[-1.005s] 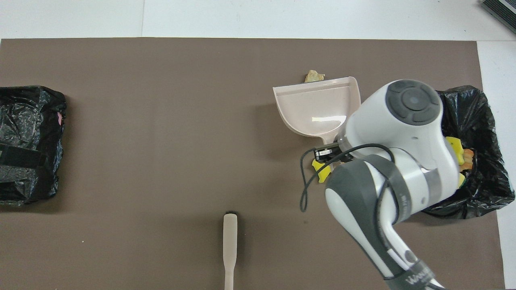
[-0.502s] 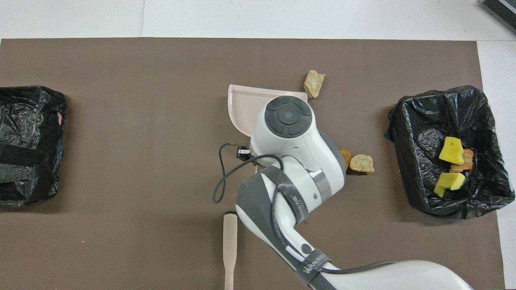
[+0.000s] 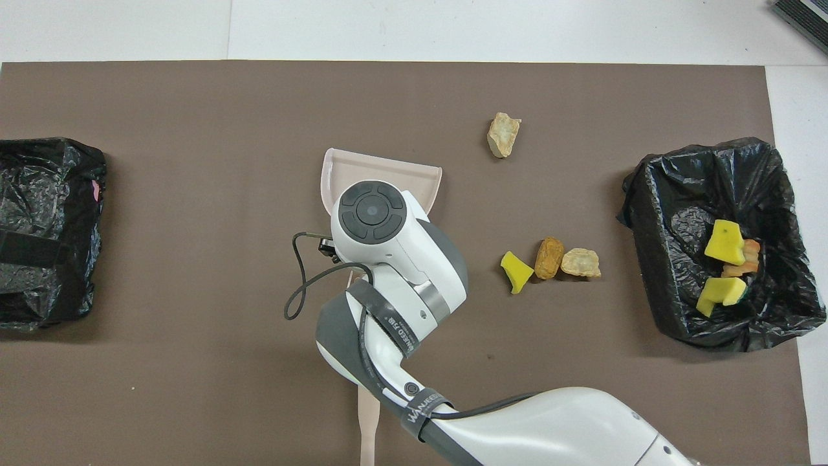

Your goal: Sweep and dump trash in bin

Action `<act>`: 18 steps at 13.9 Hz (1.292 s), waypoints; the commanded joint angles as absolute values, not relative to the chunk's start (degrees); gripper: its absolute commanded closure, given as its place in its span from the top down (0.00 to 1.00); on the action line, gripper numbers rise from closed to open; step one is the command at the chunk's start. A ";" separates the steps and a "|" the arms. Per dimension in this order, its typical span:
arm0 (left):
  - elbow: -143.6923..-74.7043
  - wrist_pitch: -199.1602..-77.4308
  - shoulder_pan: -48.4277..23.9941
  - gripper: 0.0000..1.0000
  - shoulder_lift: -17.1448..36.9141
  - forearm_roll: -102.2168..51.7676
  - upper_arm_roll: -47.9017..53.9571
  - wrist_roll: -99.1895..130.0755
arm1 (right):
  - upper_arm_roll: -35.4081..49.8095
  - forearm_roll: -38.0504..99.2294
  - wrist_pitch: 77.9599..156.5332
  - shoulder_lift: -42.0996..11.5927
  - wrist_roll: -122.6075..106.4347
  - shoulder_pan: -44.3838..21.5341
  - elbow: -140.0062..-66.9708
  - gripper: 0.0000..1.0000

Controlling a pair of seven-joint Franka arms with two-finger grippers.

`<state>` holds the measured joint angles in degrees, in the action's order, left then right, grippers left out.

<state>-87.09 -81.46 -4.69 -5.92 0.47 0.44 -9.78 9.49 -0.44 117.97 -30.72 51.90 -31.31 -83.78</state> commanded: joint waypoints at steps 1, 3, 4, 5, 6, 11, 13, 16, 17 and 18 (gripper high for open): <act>-86.40 -80.95 -3.52 1.00 -5.98 0.00 0.97 -9.93 | 9.14 -4.29 114.98 -26.47 49.40 -29.54 -84.11 1.00; -86.40 -80.95 -3.52 1.00 -5.98 0.09 1.05 -9.93 | 9.32 -5.89 111.99 -23.31 41.88 -25.07 -84.20 1.00; -86.40 -80.95 -3.52 1.00 -5.98 0.09 1.05 -9.93 | 9.23 -5.89 110.49 -21.99 37.66 -23.40 -84.11 1.00; -86.40 -80.95 -3.60 1.00 -5.98 0.09 1.05 -9.93 | 9.32 -5.98 109.17 -20.67 33.18 -21.03 -84.11 1.00; -86.40 -80.95 -3.52 1.00 -5.98 0.09 1.05 -9.93 | 9.23 -6.06 108.03 -19.70 28.52 -18.74 -83.94 1.00; -86.40 -80.95 -3.52 1.00 -5.98 0.09 1.05 -9.93 | 8.35 -6.68 103.10 -15.83 11.47 -10.83 -83.50 1.00; -86.40 -80.95 -3.52 1.00 -5.98 0.00 1.05 -9.93 | 8.09 -6.94 102.13 -14.07 4.25 -6.26 -83.41 1.00; -86.40 -80.95 -3.52 1.00 -5.98 0.00 1.05 -9.93 | 8.26 -6.42 99.68 -11.43 2.20 -0.10 -83.50 1.00; -86.40 -80.95 -3.52 1.00 -5.98 0.09 1.05 -9.93 | 8.35 -6.24 98.71 -9.86 2.20 1.04 -83.50 1.00; -86.40 -80.95 -3.52 1.00 -5.98 0.09 1.05 -9.93 | 8.26 -5.54 98.09 -7.76 2.20 1.92 -84.28 1.00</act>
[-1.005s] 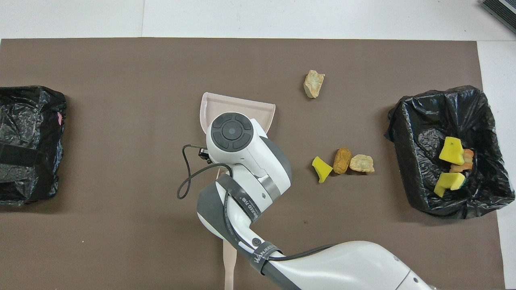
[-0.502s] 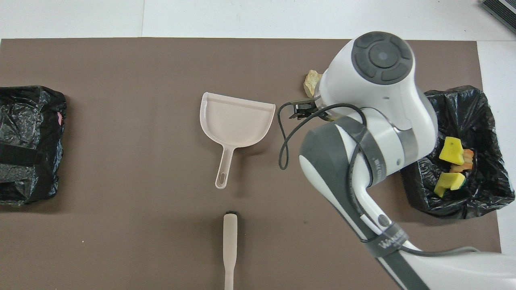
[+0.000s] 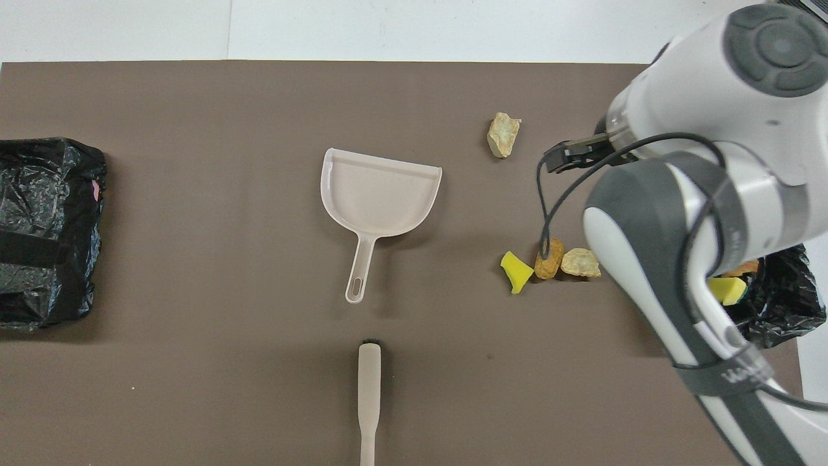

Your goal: Sweep and dump trash in bin

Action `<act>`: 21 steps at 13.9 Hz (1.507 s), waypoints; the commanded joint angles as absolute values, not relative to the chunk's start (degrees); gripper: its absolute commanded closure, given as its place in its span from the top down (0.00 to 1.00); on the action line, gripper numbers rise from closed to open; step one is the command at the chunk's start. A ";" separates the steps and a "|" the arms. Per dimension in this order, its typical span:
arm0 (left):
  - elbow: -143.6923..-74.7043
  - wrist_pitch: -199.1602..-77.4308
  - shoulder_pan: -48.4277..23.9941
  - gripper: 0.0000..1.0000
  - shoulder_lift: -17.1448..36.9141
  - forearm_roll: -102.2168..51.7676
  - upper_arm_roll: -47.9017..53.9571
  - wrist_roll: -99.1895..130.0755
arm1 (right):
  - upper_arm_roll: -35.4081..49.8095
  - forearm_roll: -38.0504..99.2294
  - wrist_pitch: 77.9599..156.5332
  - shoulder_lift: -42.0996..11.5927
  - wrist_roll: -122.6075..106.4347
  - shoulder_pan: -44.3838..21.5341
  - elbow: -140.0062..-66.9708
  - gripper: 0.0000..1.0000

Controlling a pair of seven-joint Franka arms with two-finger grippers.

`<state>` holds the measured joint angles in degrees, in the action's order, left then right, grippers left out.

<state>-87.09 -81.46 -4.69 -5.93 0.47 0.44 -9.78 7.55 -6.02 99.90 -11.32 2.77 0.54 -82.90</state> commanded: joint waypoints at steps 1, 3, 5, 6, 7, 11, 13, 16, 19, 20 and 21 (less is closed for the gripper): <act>-86.40 -80.95 -3.52 1.00 -5.98 0.09 1.05 -9.93 | 8.35 -5.45 96.69 -6.34 2.98 2.80 -85.42 1.00; -86.40 -80.95 -3.60 1.00 -5.98 0.00 1.05 -9.76 | 8.35 -5.19 94.75 -2.83 3.34 3.51 -88.23 1.00; -86.40 -80.60 -4.13 1.00 -6.06 -0.09 1.05 -9.32 | 8.35 -3.71 94.22 -0.01 1.59 5.35 -90.61 1.00; -86.74 -80.51 -4.65 1.00 -6.24 -0.09 1.75 -7.75 | 8.35 -1.78 93.87 0.09 1.06 6.32 -90.35 1.00; -88.14 -81.55 -5.53 1.00 -6.94 -0.52 2.63 -5.04 | 8.35 -0.71 92.82 0.70 0.88 6.94 -90.26 1.00; -96.39 -93.82 -15.53 1.00 -5.98 -0.62 3.08 1.92 | 8.26 -0.62 90.97 2.11 1.50 7.03 -91.66 1.00; -99.04 -100.61 -19.66 1.00 -3.01 -0.62 3.08 6.04 | 8.26 -0.53 90.79 2.28 0.97 7.03 -91.93 1.00; -100.54 -108.34 -26.17 1.00 4.55 -0.62 3.08 15.09 | 8.26 -0.35 90.62 3.34 0.88 7.03 -93.43 1.00; -101.07 -116.69 -30.31 1.00 12.36 -0.53 3.08 19.50 | 8.35 -0.35 89.74 4.04 0.97 7.03 -94.22 1.00; -101.86 -119.85 -31.45 1.00 14.57 -0.44 2.99 20.82 | 8.44 -0.53 88.34 3.78 1.05 6.77 -93.52 1.00; -103.43 -122.75 -31.81 1.00 15.46 -0.44 2.99 21.09 | 8.52 -0.44 88.50 3.43 1.05 6.68 -93.08 1.00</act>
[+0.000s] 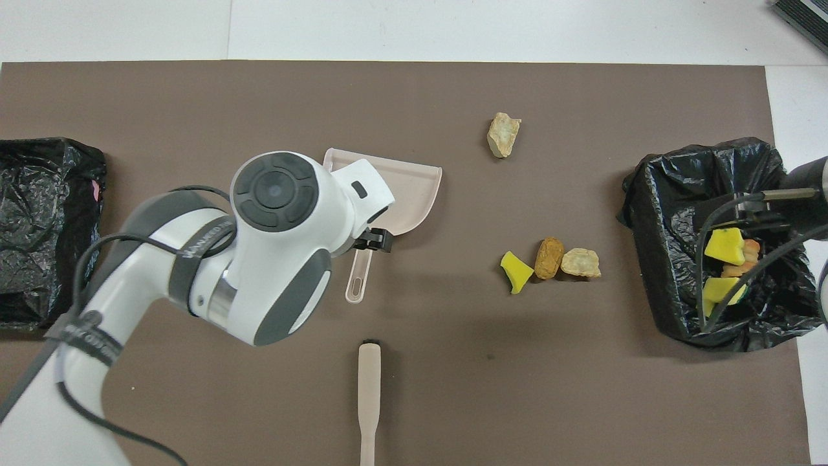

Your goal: Sweep and dump trash in bin

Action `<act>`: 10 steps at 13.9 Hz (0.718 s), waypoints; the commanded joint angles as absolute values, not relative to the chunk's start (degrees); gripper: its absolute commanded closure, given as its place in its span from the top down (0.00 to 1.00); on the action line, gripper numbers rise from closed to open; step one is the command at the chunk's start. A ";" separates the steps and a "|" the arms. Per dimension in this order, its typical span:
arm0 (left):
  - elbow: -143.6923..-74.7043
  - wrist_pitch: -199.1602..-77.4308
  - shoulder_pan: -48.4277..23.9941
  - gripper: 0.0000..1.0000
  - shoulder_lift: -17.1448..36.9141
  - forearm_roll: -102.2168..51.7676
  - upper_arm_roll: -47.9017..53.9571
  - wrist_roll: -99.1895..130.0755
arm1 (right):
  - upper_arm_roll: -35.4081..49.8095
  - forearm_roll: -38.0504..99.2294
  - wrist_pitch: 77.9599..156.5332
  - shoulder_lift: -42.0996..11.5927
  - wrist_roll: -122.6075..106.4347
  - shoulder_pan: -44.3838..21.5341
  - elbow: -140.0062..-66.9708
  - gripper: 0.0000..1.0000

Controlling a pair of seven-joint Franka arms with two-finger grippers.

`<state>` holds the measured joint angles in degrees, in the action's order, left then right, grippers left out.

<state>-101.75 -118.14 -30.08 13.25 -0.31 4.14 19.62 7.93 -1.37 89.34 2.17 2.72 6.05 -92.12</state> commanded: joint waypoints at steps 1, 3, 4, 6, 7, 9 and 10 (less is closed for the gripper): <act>-105.36 -125.22 -31.82 1.00 15.64 -0.35 3.08 21.01 | 8.44 -0.44 88.42 3.43 1.05 6.77 -93.08 1.00; -108.27 -127.61 -31.90 1.00 15.12 -0.35 3.08 20.92 | 8.44 -0.44 88.42 3.43 1.05 7.21 -93.08 1.00; -109.24 -128.31 -31.90 1.00 15.29 -0.35 3.08 20.92 | 8.44 -0.44 88.42 3.43 1.05 7.21 -93.08 1.00; -109.34 -131.03 -32.34 1.00 17.04 -0.26 3.08 20.83 | 8.44 -0.44 88.42 3.43 1.05 7.12 -93.08 1.00; -109.25 -131.31 -32.26 1.00 17.22 -0.26 3.08 20.83 | 8.44 -0.53 88.42 3.43 1.05 7.12 -93.08 1.00; -108.64 -130.70 -32.17 0.77 17.23 0.52 2.90 20.74 | 8.44 -0.53 88.42 3.43 1.05 7.12 -93.08 1.00; -108.72 -130.61 -32.17 0.52 17.23 1.92 2.90 20.57 | 8.44 -0.44 88.42 3.43 1.05 7.12 -93.08 1.00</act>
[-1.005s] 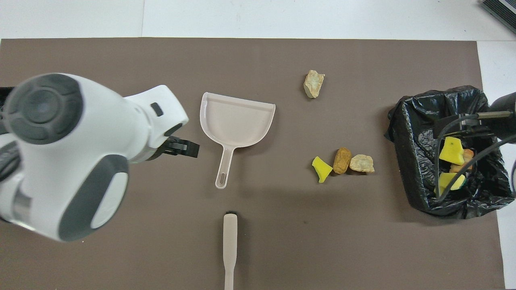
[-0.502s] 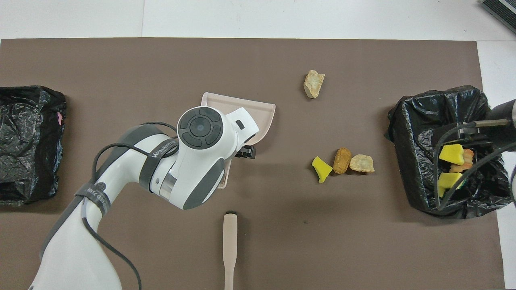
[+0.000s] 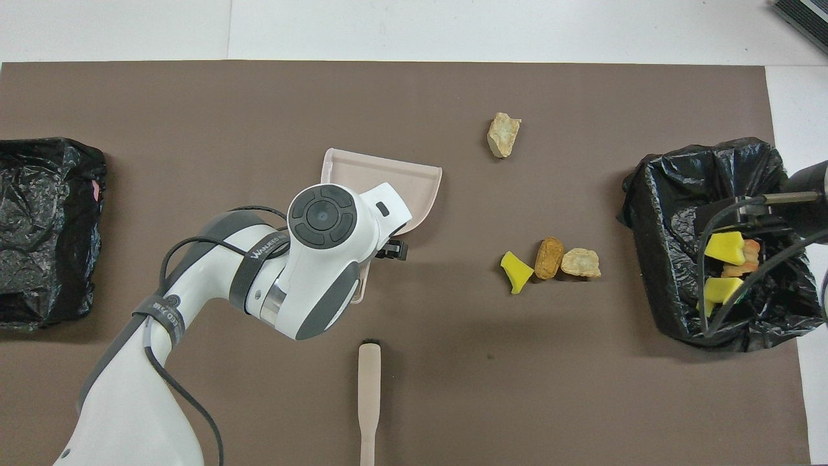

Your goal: Sweep and dump trash in bin

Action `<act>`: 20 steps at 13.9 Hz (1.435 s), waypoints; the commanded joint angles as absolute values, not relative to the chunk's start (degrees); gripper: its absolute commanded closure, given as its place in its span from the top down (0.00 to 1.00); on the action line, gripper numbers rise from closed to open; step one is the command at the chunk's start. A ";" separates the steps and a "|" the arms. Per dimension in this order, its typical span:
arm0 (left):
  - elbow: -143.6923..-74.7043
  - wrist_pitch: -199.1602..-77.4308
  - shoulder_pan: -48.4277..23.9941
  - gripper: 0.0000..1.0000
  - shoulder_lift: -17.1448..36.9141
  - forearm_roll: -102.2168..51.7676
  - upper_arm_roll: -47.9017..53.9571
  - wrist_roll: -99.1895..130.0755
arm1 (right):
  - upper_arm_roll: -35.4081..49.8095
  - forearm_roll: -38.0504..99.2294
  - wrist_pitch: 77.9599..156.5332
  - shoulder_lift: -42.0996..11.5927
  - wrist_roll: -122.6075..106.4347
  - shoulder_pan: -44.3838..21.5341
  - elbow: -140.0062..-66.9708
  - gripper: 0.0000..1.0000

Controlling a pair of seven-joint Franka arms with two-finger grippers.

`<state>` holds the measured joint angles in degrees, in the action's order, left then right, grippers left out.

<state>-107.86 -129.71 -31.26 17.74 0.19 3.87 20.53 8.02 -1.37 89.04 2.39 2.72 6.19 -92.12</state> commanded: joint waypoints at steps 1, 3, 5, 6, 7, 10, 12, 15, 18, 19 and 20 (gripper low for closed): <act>-108.89 -130.08 -32.25 0.35 17.23 2.98 2.99 20.48 | 8.44 -0.53 88.42 3.43 1.05 7.12 -93.08 1.00; -108.90 -127.63 -32.34 0.18 16.96 3.16 2.99 20.30 | 8.44 -0.44 88.42 3.43 1.05 7.12 -93.08 1.00; -108.37 -124.20 -32.17 0.06 16.26 3.60 2.90 19.95 | 8.44 -0.44 88.42 3.43 1.05 7.12 -93.08 1.00; -108.11 -124.02 -31.65 0.00 15.48 5.17 2.81 16.82 | 8.44 -0.53 88.42 3.43 1.05 7.12 -93.08 1.00; -108.02 -123.84 -31.21 0.00 14.69 6.66 2.46 11.13 | 8.52 -0.44 88.42 3.43 0.97 7.12 -93.08 1.00; -105.65 -119.63 -28.13 0.00 14.33 7.12 2.20 -2.25 | 8.53 -0.44 88.42 3.43 0.97 6.68 -93.08 1.00; -105.12 -119.53 -26.55 0.00 14.41 8.25 1.41 -10.59 | 8.79 -0.44 88.24 3.51 1.05 6.33 -93.08 1.00; -105.12 -120.41 -23.22 0.00 14.76 8.61 1.23 -25.43 | 9.05 1.74 87.80 4.22 1.32 6.15 -93.95 1.00; -105.29 -120.41 -20.66 0.00 14.85 8.61 1.23 -35.05 | 9.14 4.39 88.24 5.36 8.84 1.24 -97.46 1.00; -105.47 -119.80 -20.31 0.00 14.77 8.61 1.23 -38.37 | 9.14 7.27 88.33 5.62 14.79 -0.42 -98.78 1.00; -105.64 -119.79 -19.43 0.00 14.77 8.53 1.23 -43.11 | 9.23 9.30 88.85 6.06 19.73 -2.53 -100.18 1.00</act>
<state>-105.58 -120.65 -20.77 15.06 7.58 0.82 -36.77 9.05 5.66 88.03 3.49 12.09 0.01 -95.64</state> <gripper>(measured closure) 0.687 0.000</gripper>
